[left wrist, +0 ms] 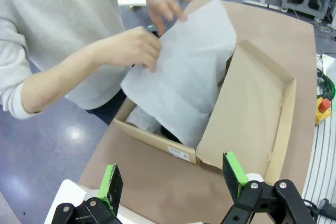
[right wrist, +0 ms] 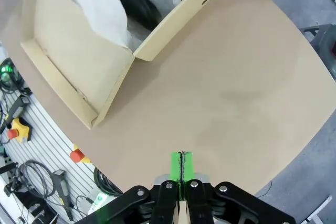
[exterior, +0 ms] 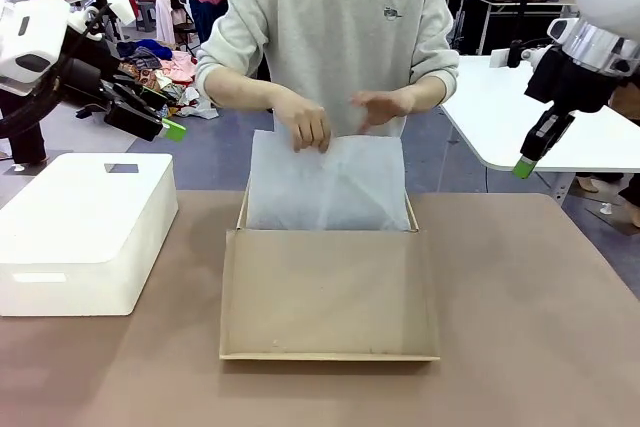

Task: Pack the shoes into the box.
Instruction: Close the Shoes Box.

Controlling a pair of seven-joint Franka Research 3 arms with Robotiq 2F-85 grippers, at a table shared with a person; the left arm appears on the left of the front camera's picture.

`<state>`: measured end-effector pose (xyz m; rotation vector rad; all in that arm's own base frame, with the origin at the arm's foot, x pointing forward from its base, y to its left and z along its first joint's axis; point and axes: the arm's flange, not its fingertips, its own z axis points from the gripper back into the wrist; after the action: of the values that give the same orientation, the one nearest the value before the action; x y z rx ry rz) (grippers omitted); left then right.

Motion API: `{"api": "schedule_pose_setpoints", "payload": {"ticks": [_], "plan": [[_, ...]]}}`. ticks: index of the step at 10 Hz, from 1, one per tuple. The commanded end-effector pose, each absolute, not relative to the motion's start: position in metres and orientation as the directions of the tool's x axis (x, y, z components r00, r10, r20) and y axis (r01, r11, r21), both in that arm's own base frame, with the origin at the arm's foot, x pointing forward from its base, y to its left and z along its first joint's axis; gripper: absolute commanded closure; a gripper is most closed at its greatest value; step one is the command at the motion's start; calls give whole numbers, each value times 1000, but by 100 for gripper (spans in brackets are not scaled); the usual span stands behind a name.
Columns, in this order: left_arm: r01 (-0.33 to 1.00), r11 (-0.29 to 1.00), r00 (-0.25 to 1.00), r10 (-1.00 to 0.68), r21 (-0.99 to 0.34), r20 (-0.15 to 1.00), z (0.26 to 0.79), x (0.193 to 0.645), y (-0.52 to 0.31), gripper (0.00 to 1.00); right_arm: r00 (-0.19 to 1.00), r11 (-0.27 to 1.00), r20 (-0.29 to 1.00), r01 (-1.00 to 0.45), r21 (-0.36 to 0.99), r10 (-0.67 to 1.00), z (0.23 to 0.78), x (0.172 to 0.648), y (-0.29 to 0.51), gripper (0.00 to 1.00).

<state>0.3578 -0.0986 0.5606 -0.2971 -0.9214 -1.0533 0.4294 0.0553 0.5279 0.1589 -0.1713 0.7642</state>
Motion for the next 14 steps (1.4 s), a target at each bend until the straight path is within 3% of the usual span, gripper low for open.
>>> {"api": "schedule_pose_setpoints", "payload": {"ticks": [1, 7, 10, 14], "plan": [[850, 488, 170, -609, 197, 775, 560, 359, -98, 0, 630, 631, 236, -772, 81, 740, 528, 433, 55, 98], [850, 488, 170, -609, 197, 775, 560, 359, -98, 0, 239, 221, 486, -971, 95, 841, 500, 438, 38, 98], [850, 488, 170, -609, 197, 775, 560, 359, -98, 0, 90, 70, 514, -996, 59, 853, 490, 432, 29, 98], [850, 488, 170, -609, 197, 775, 560, 359, -98, 0, 108, 90, 488, -994, 59, 866, 493, 431, 35, 98]]}}
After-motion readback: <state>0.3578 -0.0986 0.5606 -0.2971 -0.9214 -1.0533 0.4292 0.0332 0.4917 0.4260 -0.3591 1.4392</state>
